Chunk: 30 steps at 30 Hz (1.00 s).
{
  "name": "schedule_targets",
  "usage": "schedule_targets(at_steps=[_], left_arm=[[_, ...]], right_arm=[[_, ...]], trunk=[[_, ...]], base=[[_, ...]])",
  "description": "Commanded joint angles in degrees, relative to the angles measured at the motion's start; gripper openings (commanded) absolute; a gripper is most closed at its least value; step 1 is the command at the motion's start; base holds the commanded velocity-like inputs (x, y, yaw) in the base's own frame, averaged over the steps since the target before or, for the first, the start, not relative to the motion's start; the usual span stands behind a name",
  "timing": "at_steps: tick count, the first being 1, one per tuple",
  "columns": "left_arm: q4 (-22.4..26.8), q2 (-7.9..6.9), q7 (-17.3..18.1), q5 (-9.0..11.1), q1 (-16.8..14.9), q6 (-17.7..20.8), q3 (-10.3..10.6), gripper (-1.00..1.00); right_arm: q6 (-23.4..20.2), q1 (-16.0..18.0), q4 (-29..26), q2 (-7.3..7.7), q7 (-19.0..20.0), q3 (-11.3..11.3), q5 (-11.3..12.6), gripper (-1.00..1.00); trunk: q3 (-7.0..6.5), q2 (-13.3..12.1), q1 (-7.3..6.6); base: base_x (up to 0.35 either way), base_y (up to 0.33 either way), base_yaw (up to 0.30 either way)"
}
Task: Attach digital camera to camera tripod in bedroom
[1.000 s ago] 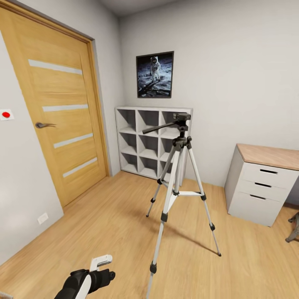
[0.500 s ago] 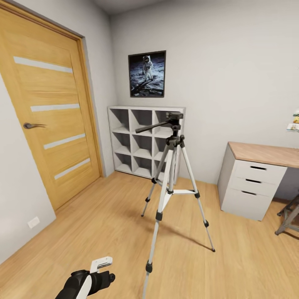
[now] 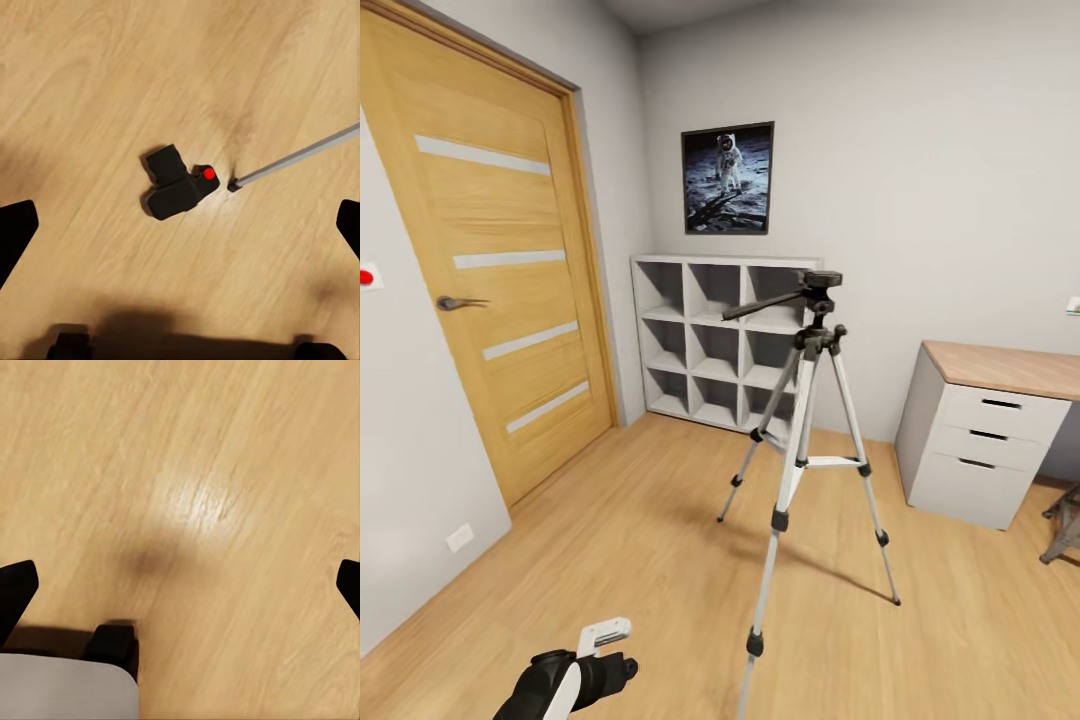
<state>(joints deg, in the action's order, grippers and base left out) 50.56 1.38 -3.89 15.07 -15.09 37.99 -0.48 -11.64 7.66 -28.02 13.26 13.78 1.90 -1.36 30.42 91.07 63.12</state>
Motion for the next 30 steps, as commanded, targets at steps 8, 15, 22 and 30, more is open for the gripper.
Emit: schedule_targets(at_steps=[8, 15, 22, 30], left_arm=[[0.1, 0.1, -0.5, 0.6, 0.0, 0.2, 0.0, 1.0], [0.1, 0.11, -0.5, 0.6, 0.0, 0.2, 0.0, 1.0], [0.1, 0.11, -0.5, 0.6, 0.0, 0.2, 0.0, 1.0], [0.1, 0.04, -0.2, 0.6, 0.0, 0.0, 0.0, 1.0]], right_arm=[[1.7, -0.1, 0.3, -0.1, 0.1, 0.1, 0.0, 1.0], [1.8, -0.1, 0.3, -0.15, 0.1, 0.2, 0.1, 1.0], [1.7, -0.1, 0.3, -0.16, 0.0, 0.2, 0.1, 1.0], [1.6, -0.1, 0.3, -0.15, 0.0, 0.2, 0.2, 1.0]], trunk=[[0.06, 0.0, 0.0], [0.06, 0.0, 0.0], [0.06, 0.0, 0.0], [0.06, 0.0, 0.0]], base=[[0.0, 0.208, -0.001], [0.0, 0.029, 0.0], [0.0, 0.008, 0.0], [0.0, 0.114, 0.0]])
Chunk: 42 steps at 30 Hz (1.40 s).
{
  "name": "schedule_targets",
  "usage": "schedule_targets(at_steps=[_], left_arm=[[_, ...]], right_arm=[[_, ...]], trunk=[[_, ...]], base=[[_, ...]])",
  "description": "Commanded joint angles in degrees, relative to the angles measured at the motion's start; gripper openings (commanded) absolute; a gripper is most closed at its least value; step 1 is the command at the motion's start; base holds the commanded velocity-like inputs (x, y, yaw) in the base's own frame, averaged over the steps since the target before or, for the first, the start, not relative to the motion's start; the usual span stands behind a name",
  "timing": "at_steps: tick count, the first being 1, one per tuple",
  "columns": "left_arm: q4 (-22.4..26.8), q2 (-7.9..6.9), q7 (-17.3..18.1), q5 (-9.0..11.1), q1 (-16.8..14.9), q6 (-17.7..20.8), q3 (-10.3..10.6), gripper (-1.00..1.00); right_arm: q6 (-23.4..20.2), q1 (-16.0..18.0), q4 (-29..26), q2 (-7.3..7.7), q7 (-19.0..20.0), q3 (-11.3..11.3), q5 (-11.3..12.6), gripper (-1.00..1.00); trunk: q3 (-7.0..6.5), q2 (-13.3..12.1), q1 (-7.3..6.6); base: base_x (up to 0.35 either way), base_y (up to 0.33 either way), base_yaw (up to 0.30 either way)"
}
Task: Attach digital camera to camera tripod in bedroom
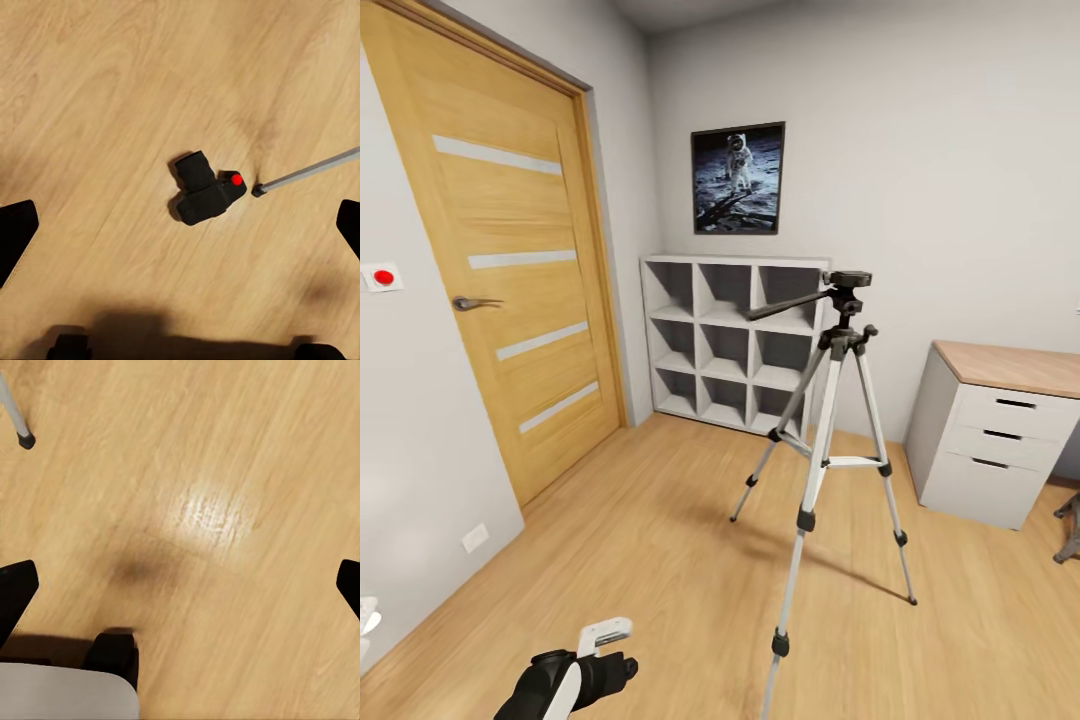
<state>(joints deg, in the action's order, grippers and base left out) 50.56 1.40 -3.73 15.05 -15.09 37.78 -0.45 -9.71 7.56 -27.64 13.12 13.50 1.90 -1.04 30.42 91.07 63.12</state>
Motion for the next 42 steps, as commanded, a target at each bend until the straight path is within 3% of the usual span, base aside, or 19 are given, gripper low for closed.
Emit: schedule_targets(at_steps=[1, 42], left_arm=[[0.1, 0.02, -0.4, 0.6, 0.0, 0.2, -0.1, 1.0], [0.2, 0.01, -0.3, 0.6, 0.0, 0.0, -0.1, 1.0]], right_arm=[[-0.4, 0.0, -0.1, -0.01, 0.3, 0.2, -0.1, 1.0], [-0.4, 0.0, -0.1, 0.06, 0.3, 0.2, 0.1, 1.0]], trunk=[[0.06, 0.0, 0.0], [0.06, 0.0, 0.0]], base=[[0.0, 0.232, 0.0], [0.0, 0.163, -0.011]])
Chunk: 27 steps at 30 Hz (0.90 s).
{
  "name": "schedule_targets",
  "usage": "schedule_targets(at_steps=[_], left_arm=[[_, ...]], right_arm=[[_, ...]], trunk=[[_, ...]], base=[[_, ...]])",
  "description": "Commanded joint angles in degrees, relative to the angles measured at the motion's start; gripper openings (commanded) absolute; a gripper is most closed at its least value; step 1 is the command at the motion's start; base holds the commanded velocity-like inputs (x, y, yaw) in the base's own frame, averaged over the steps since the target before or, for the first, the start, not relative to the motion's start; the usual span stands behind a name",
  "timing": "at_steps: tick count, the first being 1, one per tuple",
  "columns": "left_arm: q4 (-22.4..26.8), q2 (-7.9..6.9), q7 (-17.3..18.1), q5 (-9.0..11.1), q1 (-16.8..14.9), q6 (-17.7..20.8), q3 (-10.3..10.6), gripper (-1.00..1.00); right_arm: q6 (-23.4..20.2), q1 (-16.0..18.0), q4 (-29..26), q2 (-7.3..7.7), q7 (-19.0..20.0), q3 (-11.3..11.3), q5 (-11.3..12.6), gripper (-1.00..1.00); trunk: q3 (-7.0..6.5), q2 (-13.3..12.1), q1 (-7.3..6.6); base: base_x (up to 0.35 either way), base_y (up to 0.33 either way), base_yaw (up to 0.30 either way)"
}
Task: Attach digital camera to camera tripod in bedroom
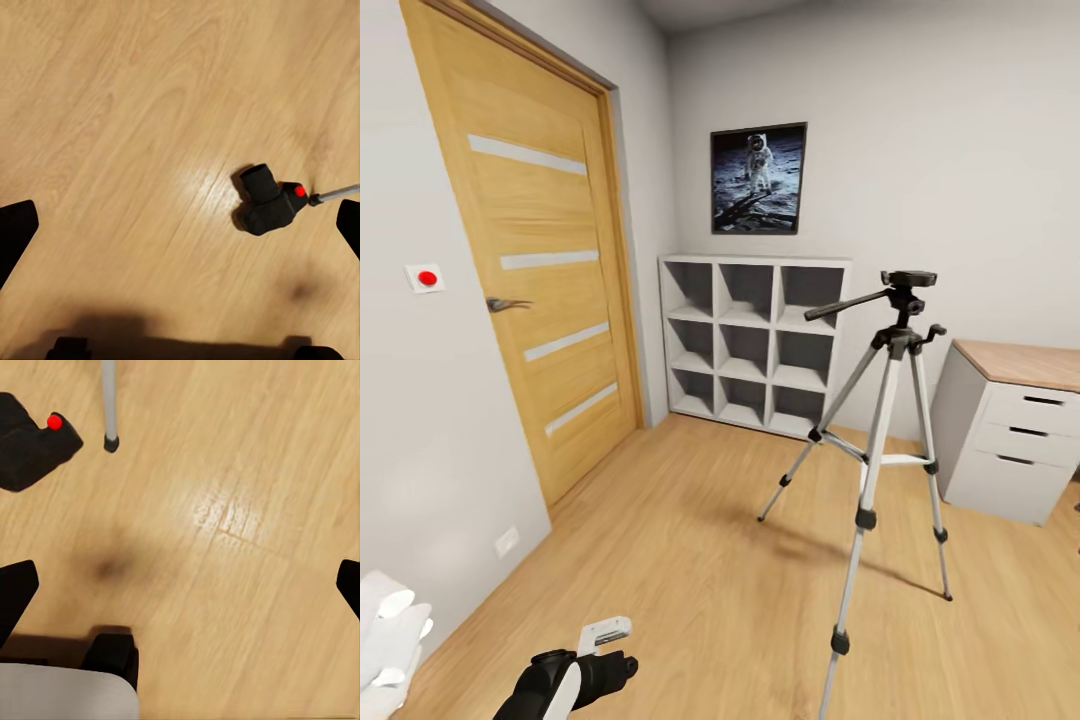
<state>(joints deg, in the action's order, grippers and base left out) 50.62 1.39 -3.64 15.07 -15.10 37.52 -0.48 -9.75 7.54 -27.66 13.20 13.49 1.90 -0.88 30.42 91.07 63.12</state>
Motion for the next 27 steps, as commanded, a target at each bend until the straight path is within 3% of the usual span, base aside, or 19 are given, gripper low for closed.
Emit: schedule_targets(at_steps=[1, 11, 27], left_arm=[[0.1, 0.02, -0.4, 0.6, 0.0, 0.3, 0.0, 1.0], [0.1, 0.02, -0.4, 0.6, 0.0, 0.3, 0.0, 1.0], [0.1, -0.04, -0.6, 0.5, 0.0, 0.2, 0.0, 1.0]], right_arm=[[-0.4, 0.0, -0.1, -0.01, 0.3, 0.2, -0.1, 1.0], [-0.4, 0.0, -0.1, -0.01, 0.2, 0.3, 0.0, 1.0], [0.5, -0.1, 0.0, 0.04, 0.5, 0.2, -0.5, 1.0]], trunk=[[0.06, 0.0, 0.0], [0.06, 0.0, 0.0], [0.06, 0.0, 0.0]], base=[[0.0, 0.055, -0.201], [0.0, 0.02, -0.173], [0.044, 0.074, -0.023]])
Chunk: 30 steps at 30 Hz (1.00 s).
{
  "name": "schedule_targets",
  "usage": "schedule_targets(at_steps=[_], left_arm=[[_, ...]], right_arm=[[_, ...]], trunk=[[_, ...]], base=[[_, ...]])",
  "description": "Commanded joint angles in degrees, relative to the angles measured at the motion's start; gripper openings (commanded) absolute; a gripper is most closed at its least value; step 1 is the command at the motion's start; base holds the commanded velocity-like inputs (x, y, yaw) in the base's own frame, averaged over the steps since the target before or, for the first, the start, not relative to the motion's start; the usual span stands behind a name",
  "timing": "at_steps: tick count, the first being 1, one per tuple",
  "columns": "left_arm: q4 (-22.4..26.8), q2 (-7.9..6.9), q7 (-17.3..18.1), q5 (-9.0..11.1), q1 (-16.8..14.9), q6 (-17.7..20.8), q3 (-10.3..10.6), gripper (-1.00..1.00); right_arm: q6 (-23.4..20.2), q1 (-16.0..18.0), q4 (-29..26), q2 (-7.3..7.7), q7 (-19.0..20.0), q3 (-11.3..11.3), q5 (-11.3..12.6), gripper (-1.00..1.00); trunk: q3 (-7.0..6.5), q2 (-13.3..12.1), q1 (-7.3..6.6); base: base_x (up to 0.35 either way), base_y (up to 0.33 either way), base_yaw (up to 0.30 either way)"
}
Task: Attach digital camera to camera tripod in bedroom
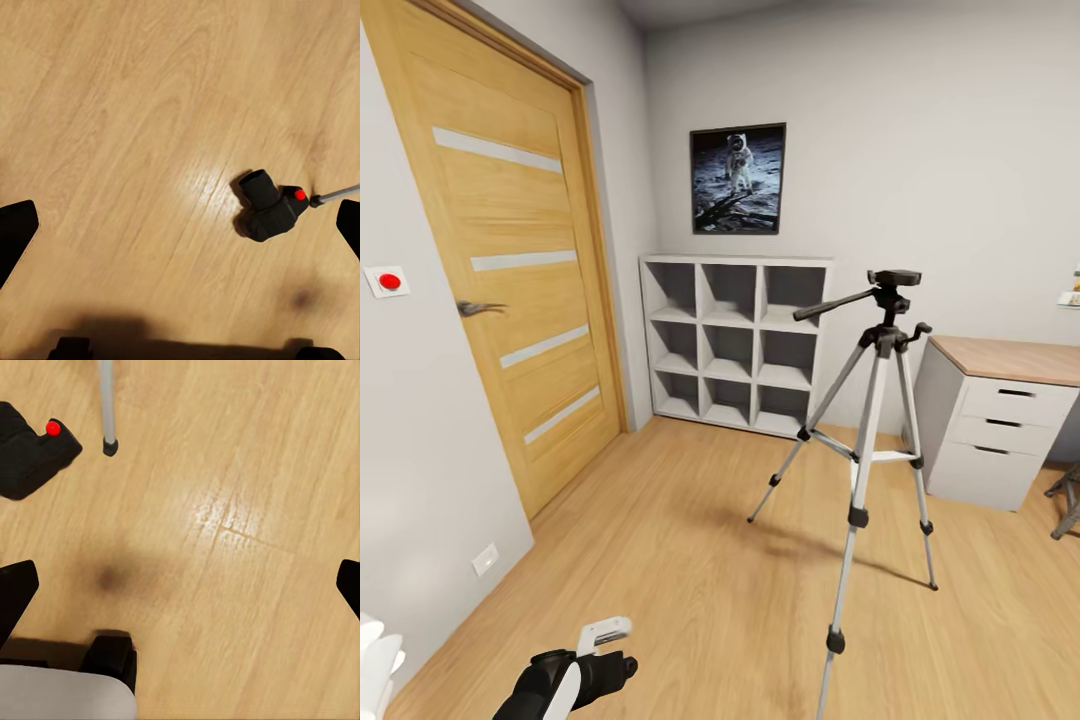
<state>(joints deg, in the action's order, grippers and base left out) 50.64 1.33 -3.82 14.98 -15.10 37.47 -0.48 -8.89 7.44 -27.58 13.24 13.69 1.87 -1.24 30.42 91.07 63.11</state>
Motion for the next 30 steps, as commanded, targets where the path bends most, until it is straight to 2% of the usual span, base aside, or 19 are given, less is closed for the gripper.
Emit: schedule_targets(at_steps=[1, 4, 6, 21, 30], left_arm=[[0.1, 0.03, -0.4, 0.6, 0.0, 0.3, 0.0, 1.0], [0.1, 0.05, -0.4, 0.6, 0.0, 0.3, 0.0, 1.0], [0.1, 0.06, -0.5, 0.6, 0.0, 0.2, 0.0, 1.0], [0.1, 0.01, -0.5, 0.6, 0.0, 0.3, 0.0, 1.0], [0.1, -0.01, -0.3, 0.7, 0.0, 0.3, 0.0, 1.0]], right_arm=[[0.0, -0.1, -0.1, 0.0, 0.4, 0.2, -0.2, 1.0], [0.9, -0.4, -0.1, 0.01, 0.5, 0.2, -0.2, 1.0], [3.0, -0.9, -0.1, -0.03, 0.9, 0.2, -0.1, 1.0], [3.6, -1.1, -0.2, -0.16, 1.0, 0.2, 0.0, 1.0], [3.5, -1.1, -0.2, -0.18, 1.0, 0.2, 0.0, 1.0]], trunk=[[0.06, 0.0, 0.01], [0.06, 0.0, 0.01], [0.06, 0.0, 0.01], [0.06, 0.0, 0.01], [0.06, 0.0, 0.01]], base=[[0.062, 0.084, -0.003], [0.043, 0.058, -0.002], [0.019, 0.026, -0.001], [0.004, 0.012, 0.0], [0.0, 0.211, -0.001]])
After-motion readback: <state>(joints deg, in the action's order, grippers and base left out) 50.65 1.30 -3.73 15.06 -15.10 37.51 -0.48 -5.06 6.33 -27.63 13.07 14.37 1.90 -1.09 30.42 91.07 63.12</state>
